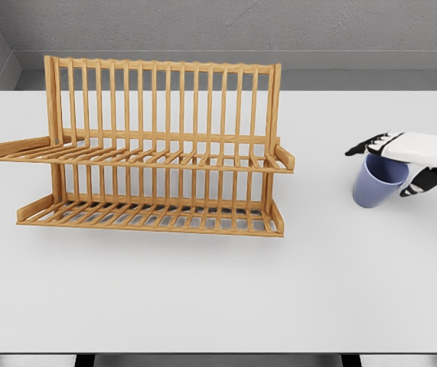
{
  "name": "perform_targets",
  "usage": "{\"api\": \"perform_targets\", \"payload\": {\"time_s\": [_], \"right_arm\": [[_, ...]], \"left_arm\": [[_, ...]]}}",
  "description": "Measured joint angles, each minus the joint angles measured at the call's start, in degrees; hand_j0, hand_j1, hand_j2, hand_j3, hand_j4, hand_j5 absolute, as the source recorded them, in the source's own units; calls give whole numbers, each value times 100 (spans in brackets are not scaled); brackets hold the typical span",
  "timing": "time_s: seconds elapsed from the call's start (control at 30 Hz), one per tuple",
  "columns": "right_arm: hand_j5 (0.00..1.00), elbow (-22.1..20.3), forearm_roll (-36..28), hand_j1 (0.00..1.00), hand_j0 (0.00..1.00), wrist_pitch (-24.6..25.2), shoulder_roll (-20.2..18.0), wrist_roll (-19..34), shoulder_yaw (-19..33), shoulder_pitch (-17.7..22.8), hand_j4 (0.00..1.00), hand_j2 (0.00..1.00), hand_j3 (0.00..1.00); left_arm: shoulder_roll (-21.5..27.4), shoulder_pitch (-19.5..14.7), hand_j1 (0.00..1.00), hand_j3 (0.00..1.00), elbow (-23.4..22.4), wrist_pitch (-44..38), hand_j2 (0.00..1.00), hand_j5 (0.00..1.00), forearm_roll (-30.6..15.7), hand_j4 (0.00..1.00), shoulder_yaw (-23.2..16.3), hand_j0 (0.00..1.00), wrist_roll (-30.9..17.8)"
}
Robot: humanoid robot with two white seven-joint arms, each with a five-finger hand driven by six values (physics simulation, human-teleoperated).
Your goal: Right arm put cup on second shelf
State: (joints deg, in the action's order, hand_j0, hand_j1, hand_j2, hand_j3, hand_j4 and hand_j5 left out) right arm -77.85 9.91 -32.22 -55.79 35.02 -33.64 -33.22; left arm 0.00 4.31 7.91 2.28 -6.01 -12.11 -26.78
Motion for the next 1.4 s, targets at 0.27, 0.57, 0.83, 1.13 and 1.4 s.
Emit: {"api": "perform_targets", "payload": {"time_s": [0.27,0.57,0.83,1.13,1.4], "right_arm": [[91,3,7,91,91,5,13,0,-38,-35,91,91,91],[69,-28,-1,69,69,12,13,-1,-39,-35,69,69,69],[68,-45,5,68,68,9,10,-1,-36,-158,68,68,68],[68,-53,5,68,68,11,2,1,24,-351,68,68,68],[68,-59,-1,68,68,17,5,-1,49,-571,68,68,68]], "left_arm": [[0,0,100,100,0,0,100,100,0,100,0,100,0],[0,0,100,100,0,0,100,100,0,100,0,100,0],[0,0,100,100,0,0,100,100,0,100,0,100,-1],[0,0,100,100,0,0,100,100,0,100,0,100,-1],[0,0,100,100,0,0,100,100,0,100,0,100,-1]]}}
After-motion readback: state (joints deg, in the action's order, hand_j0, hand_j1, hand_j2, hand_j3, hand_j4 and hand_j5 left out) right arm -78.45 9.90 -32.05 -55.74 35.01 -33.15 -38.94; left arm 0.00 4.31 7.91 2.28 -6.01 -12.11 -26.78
